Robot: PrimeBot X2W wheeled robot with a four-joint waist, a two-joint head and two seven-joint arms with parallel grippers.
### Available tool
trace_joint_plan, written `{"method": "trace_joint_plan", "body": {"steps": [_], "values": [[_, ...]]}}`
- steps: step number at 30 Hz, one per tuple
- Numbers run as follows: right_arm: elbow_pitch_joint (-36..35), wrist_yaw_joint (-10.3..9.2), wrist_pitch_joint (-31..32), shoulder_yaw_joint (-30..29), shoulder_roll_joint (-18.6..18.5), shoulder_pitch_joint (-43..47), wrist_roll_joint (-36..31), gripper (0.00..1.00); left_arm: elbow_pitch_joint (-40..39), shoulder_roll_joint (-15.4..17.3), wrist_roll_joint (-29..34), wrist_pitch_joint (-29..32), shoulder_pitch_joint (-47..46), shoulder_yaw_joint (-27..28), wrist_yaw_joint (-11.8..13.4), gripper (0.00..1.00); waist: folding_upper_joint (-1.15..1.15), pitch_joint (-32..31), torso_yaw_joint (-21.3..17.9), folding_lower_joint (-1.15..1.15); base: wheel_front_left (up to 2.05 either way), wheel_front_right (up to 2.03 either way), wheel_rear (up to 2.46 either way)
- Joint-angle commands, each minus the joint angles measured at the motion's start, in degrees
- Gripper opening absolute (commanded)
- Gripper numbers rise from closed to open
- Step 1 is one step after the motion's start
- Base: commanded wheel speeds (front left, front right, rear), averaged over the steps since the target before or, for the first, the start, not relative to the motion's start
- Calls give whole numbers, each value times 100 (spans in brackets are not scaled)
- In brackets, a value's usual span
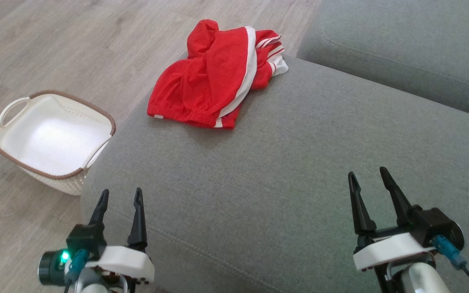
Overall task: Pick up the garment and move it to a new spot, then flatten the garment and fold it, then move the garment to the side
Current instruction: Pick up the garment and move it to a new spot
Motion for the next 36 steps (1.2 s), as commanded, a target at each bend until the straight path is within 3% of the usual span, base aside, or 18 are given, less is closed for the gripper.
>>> {"method": "trace_joint_plan", "body": {"steps": [1, 14, 22, 28, 36], "values": [[-173, 43, -62, 153, -43, -315, 22, 100, -220, 37, 54, -71, -215, 184, -23, 100, 0, 9, 25, 0, 0, 0, 0], [-210, 43, -62, 184, -43, -371, -50, 100, -367, 50, -15, -71, -257, 382, -42, 100, 0, 221, -298, 0, 0, 0, 0], [-327, 43, -62, 119, -43, -611, -437, 100, -211, 500, 39, -71, -1458, 560, -342, 100, 0, 838, -610, 0, 0, 0, 0], [-432, 43, -62, 85, -43, -887, -823, 100, 659, 793, 50, 73, -2999, 450, -694, 100, 0, 1472, -814, 0, 0, 0, 0], [-567, 43, -46, 110, -43, -1206, -1168, 100, 2306, 842, -264, 525, -4387, -19, -1050, 100, 0, 2129, -1103, 0, 0, 0, 0]]}}
